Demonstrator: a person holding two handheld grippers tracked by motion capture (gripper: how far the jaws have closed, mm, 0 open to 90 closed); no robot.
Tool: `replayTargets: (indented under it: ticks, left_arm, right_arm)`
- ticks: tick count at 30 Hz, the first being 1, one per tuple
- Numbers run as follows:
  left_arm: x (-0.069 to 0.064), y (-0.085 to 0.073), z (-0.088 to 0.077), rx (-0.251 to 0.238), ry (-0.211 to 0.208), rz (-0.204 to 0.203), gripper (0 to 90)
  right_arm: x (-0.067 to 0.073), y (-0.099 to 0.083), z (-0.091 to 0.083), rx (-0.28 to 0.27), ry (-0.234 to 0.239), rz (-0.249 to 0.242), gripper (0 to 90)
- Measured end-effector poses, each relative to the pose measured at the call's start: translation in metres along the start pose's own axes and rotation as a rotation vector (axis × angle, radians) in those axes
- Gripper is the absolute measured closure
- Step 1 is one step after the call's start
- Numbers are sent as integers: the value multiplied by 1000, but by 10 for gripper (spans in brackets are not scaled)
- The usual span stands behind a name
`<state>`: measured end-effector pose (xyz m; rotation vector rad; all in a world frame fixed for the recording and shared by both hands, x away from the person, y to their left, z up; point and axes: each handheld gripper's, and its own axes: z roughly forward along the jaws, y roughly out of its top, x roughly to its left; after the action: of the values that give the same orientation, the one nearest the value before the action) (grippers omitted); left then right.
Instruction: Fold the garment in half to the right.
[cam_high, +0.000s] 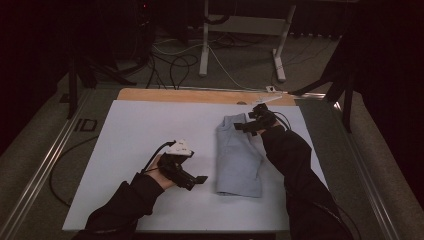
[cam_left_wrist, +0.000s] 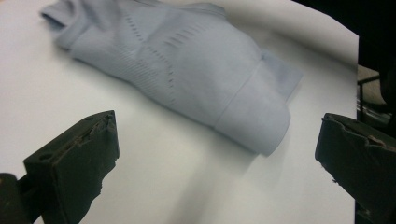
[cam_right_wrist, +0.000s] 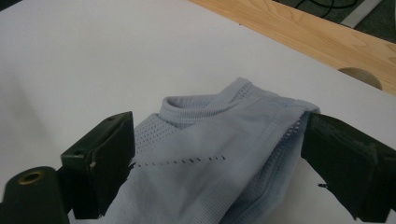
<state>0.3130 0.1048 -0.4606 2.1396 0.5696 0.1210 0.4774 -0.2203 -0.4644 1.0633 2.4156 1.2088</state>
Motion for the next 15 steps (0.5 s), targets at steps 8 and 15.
replayTargets:
  ticks: [8, 15]
  left_arm:
    - [13, -30, -20, 9, 38, -27, 3]
    - [17, -57, -32, 34, 96, -54, 3]
  right_arm:
    - [-1, -4, 0, 26, 3, -2, 98]
    - [-1, -4, 2, 38, 1, -15, 100]
